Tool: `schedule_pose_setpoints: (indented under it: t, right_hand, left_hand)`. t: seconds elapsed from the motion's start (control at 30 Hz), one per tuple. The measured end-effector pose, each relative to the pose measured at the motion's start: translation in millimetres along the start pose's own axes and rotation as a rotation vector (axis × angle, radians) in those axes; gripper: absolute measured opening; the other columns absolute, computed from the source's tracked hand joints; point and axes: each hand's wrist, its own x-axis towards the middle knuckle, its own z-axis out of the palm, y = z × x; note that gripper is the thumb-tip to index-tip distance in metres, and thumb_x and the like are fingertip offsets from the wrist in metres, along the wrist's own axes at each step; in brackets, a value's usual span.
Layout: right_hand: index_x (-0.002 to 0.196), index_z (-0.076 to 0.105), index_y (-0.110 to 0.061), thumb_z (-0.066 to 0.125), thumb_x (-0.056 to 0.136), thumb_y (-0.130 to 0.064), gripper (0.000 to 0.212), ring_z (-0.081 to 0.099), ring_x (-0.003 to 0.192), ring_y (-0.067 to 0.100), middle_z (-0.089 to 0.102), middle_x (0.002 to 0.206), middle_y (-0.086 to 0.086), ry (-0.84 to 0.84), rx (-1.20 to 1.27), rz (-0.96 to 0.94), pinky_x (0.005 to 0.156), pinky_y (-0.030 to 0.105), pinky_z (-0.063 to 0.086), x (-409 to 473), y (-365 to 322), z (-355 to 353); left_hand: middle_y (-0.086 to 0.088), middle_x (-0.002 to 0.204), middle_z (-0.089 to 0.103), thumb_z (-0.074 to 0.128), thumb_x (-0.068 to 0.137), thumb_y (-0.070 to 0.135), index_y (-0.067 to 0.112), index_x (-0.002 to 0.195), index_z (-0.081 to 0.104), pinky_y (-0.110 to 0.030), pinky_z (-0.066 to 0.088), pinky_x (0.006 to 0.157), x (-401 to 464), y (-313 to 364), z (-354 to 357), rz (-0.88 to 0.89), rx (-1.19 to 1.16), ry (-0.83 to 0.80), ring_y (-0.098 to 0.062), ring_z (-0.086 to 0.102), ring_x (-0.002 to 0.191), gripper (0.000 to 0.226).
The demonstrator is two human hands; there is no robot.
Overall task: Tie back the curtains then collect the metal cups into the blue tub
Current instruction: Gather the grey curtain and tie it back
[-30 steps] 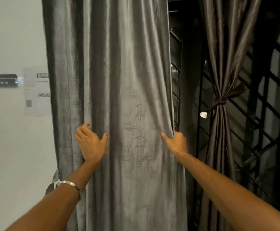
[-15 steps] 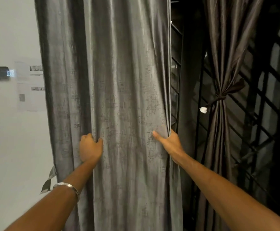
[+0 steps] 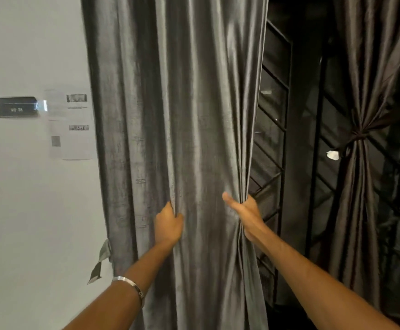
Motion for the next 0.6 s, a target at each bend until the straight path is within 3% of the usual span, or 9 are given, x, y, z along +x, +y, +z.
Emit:
schedule_pose_setpoints:
  t: [0.07,0.13,0.27,0.33,0.4,0.5,0.53,0.6]
  right_hand:
    - [0.125,0.062,-0.006,0.079,0.082,-0.025,0.05,0.066,0.107,0.022,0.069,0.119,0.007,0.006,-0.021,0.006,0.092,0.033,0.052,0.7,2.4,10.2]
    - [0.122,0.062,-0.006,0.065,0.093,-0.015,0.03,0.065,0.109,0.025,0.067,0.111,0.004,0.057,-0.073,-0.008,0.088,0.029,0.048,-1.9,0.9,21.1]
    - [0.142,0.043,-0.004,0.049,0.103,-0.019,0.042,0.047,0.122,0.013,0.047,0.116,-0.003,0.092,-0.024,-0.049,0.097,0.025,0.035,-10.4,-0.6,36.6]
    - [0.142,0.044,-0.009,0.052,0.101,-0.027,0.046,0.05,0.128,0.018,0.053,0.123,-0.005,0.049,0.028,-0.054,0.101,0.026,0.038,-13.4,2.9,42.9]
    - [0.145,0.039,-0.013,0.057,0.097,-0.035,0.056,0.048,0.126,0.012,0.049,0.126,-0.009,0.005,0.057,-0.046,0.105,0.026,0.037,-22.9,1.8,50.4]
    - [0.122,0.056,-0.022,0.073,0.087,-0.019,0.039,0.063,0.106,-0.002,0.064,0.11,-0.016,-0.103,0.042,-0.077,0.085,0.009,0.047,-32.5,6.4,59.4]
    - [0.118,0.06,-0.022,0.075,0.085,-0.016,0.037,0.066,0.1,-0.003,0.068,0.105,-0.015,-0.143,0.005,-0.067,0.077,0.007,0.049,-35.0,8.3,62.5]
    - [0.12,0.065,-0.015,0.076,0.083,-0.021,0.039,0.068,0.1,0.004,0.072,0.107,-0.006,-0.184,-0.04,0.006,0.077,0.01,0.051,-39.0,16.2,72.4]
  left_hand:
    - [-0.009,0.114,0.07,0.05,0.091,0.002,0.009,0.13,0.059,-0.029,0.053,0.087,-1.7,-7.4,0.8,0.001,-0.029,-0.034,-0.024,0.067,0.098,0.04]
    - [-0.006,0.113,0.07,0.05,0.093,0.002,0.01,0.13,0.059,-0.023,0.05,0.081,-3.3,-13.1,1.0,0.008,-0.051,-0.058,-0.018,0.066,0.092,0.04]
    - [-0.005,0.105,0.071,0.052,0.094,0.006,0.009,0.123,0.062,-0.022,0.049,0.075,-7.6,-21.3,1.6,0.025,-0.053,-0.063,-0.011,0.063,0.083,0.031]
    - [-0.002,0.098,0.072,0.051,0.095,0.012,0.012,0.118,0.063,-0.031,0.057,0.076,-9.9,-25.5,1.7,0.015,-0.05,-0.063,-0.015,0.067,0.081,0.026]
    - [-0.002,0.09,0.071,0.051,0.094,0.015,0.014,0.115,0.063,-0.04,0.059,0.073,-14.2,-27.7,3.2,0.032,-0.036,-0.056,-0.021,0.069,0.08,0.024]
    - [-0.005,0.096,0.069,0.051,0.093,0.01,0.009,0.113,0.06,-0.034,0.056,0.078,-26.1,-23.4,9.0,0.111,-0.011,-0.054,-0.022,0.068,0.086,0.022]
    - [-0.003,0.104,0.068,0.05,0.093,0.007,0.009,0.119,0.059,-0.028,0.054,0.081,-30.9,-20.4,12.4,0.164,-0.023,-0.07,-0.017,0.066,0.093,0.027]
    - [0.005,0.111,0.065,0.047,0.09,0.0,0.012,0.125,0.058,-0.022,0.053,0.086,-36.4,-17.5,16.4,0.244,-0.067,-0.118,-0.008,0.063,0.095,0.039]
